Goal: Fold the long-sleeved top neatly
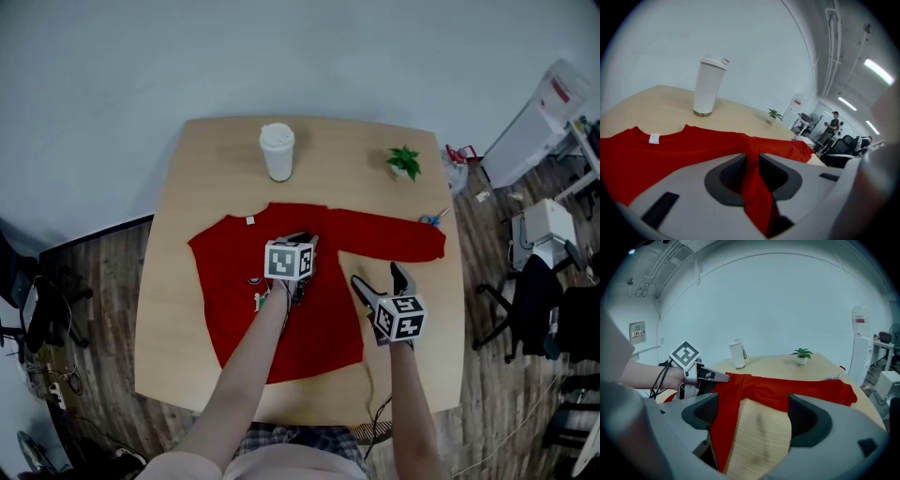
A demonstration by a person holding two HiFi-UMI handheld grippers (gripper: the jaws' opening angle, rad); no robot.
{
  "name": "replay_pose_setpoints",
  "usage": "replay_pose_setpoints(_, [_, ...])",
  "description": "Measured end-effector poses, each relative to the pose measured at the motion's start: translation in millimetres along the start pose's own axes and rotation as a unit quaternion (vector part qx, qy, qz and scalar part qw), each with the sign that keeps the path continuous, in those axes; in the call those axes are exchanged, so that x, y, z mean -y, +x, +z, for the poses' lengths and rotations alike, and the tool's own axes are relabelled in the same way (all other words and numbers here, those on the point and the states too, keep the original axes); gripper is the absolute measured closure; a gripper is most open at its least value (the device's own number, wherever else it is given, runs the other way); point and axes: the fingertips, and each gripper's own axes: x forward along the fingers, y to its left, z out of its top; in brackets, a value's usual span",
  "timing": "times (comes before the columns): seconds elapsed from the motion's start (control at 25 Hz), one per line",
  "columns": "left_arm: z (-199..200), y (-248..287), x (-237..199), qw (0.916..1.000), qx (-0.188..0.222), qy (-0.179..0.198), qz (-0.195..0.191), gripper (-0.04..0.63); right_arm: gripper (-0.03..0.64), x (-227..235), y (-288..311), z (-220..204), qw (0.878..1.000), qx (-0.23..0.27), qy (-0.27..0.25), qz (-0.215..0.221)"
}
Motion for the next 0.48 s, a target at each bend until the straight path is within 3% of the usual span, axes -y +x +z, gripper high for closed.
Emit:
replay_pose_setpoints(0.08, [1,1,13,0.9992,0.009,-0.007,-0.039,0.446,0.17,5,-4,0,1.0,0.002,0.003,-0.006])
replay_pose_setpoints(0.24, [5,-1,40,0.995,0.02,-0.007,-0.098,0.369,0.169,19,-14,4,1.0,0.013,0.014,-0.021])
replay_pose_setpoints(0.36, [6,-1,62,0.9916,0.019,0.005,-0.128,0.356,0.169,30,-22,7,0.999,0.021,0.021,-0.034])
replay_pose_setpoints(0.48, [4,5,77,0.991,0.009,0.038,-0.128,0.339,0.169,41,-29,7,0.998,0.026,0.029,-0.044])
